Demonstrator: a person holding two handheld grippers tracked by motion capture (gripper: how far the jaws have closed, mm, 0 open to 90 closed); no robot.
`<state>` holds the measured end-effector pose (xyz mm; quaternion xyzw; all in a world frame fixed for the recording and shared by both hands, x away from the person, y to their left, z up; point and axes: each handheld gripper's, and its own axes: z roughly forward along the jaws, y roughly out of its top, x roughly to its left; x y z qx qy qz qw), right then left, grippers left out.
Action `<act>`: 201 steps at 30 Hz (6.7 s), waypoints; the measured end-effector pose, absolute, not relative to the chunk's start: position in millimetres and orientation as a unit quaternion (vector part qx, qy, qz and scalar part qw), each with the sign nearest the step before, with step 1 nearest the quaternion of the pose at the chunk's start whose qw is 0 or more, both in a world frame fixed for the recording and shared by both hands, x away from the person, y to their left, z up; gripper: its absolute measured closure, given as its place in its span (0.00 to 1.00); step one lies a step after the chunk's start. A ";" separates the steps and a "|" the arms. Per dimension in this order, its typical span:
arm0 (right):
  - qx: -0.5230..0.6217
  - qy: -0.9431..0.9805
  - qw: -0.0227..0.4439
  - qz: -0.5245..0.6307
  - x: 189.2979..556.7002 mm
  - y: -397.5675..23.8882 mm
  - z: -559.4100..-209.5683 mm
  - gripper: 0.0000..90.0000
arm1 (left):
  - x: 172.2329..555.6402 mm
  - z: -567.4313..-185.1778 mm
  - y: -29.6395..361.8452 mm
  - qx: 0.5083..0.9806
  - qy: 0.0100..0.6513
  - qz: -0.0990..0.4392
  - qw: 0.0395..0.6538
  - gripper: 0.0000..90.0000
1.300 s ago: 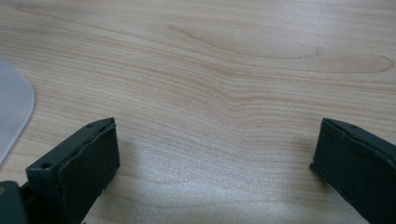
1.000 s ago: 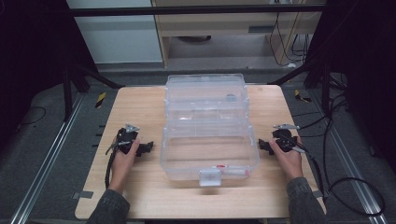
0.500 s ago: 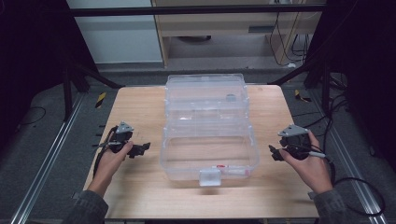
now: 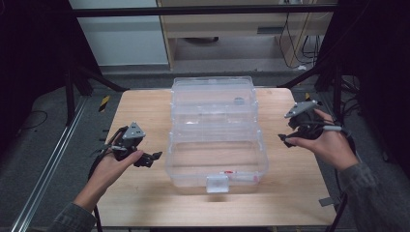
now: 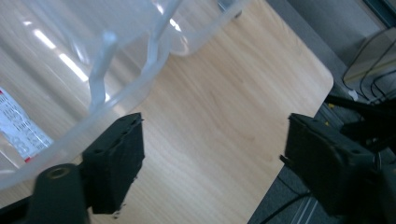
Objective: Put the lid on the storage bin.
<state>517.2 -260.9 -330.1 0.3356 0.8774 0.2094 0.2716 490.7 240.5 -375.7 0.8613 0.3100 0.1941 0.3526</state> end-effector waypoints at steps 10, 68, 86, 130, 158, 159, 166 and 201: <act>0.266 0.894 0.270 0.240 553.2 -230.2 -274.6 0.49 | 488.3 -355.4 218.5 0.865 0.278 0.195 0.368 0.05; 0.090 0.966 0.196 0.144 606.6 -146.2 -305.0 0.86 | 464.8 -401.8 156.2 0.957 0.116 0.054 0.259 0.46; 0.089 0.966 0.196 0.147 606.6 -146.9 -305.0 0.86 | 468.5 -413.6 151.5 0.964 0.115 0.031 0.239 0.88; 0.064 0.972 0.173 0.144 586.7 -136.4 -290.4 0.96 | 461.7 -417.0 154.0 0.951 0.156 0.058 0.261 0.86; 0.041 0.970 0.174 0.166 549.5 -146.4 -287.3 0.97 | 459.7 -416.5 149.7 0.952 0.168 0.062 0.248 0.82; 0.041 0.970 0.174 0.167 548.7 -146.6 -287.2 0.97 | 461.6 -415.9 149.8 0.955 0.153 0.069 0.245 0.82; 0.040 0.968 0.173 0.178 541.0 -148.7 -288.0 0.97 | 461.8 -415.7 148.9 0.956 0.152 0.069 0.243 0.82; 0.041 0.967 0.185 0.170 551.6 -150.7 -291.4 0.95 | 466.1 -416.8 135.3 0.948 0.181 0.099 0.241 0.81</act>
